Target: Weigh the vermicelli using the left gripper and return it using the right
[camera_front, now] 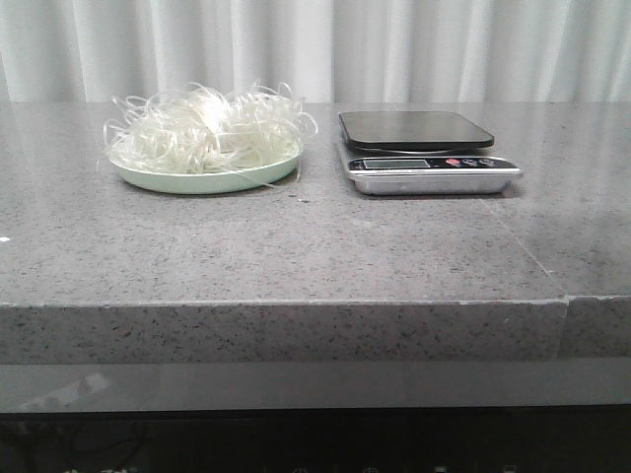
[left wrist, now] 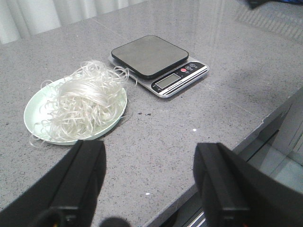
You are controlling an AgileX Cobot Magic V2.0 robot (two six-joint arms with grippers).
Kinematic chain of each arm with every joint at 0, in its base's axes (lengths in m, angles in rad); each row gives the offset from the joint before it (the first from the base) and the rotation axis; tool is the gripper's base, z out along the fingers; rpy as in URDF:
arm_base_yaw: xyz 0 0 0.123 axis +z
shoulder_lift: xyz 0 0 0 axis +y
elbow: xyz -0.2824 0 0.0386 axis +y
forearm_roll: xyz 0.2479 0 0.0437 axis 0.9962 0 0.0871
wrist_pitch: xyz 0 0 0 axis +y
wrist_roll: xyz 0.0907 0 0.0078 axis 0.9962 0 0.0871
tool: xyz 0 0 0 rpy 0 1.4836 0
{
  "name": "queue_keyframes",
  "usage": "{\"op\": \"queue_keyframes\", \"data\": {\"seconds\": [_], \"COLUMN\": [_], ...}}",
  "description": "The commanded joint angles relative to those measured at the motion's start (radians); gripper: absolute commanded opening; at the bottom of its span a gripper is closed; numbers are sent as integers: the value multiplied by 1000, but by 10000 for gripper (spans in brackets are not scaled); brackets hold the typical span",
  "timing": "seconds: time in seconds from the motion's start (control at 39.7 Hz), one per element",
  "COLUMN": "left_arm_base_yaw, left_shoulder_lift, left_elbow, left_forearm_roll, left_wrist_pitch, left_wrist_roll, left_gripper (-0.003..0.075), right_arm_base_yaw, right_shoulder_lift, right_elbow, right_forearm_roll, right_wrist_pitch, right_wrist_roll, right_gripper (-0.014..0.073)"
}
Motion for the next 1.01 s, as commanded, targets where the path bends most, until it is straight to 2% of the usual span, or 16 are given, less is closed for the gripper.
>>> {"op": "queue_keyframes", "data": {"seconds": [0.0,0.2,0.43,0.86,0.98], "left_arm_base_yaw": [-6,-6,-6,-6,-6], "left_shoulder_lift": [1,1,1,1,1], "left_elbow": [-28,-28,-28,-28,-28], "left_forearm_roll": [-5,-5,-5,-5,-7], "left_wrist_pitch": [-74,-74,-74,-74,-74], "left_wrist_roll": [-11,-11,-11,-11,-11], "left_gripper": [493,493,493,493,493], "right_arm_base_yaw": [-7,-7,-7,-7,-7], "right_shoulder_lift": [-136,-359,-538,-582,-582], "right_elbow": [61,227,331,344,344], "right_forearm_roll": [-6,-6,-6,-6,-6], "right_wrist_pitch": [-58,-34,41,87,87], "right_wrist_roll": [1,1,1,1,1], "right_gripper": [509,509,509,503,421]}}
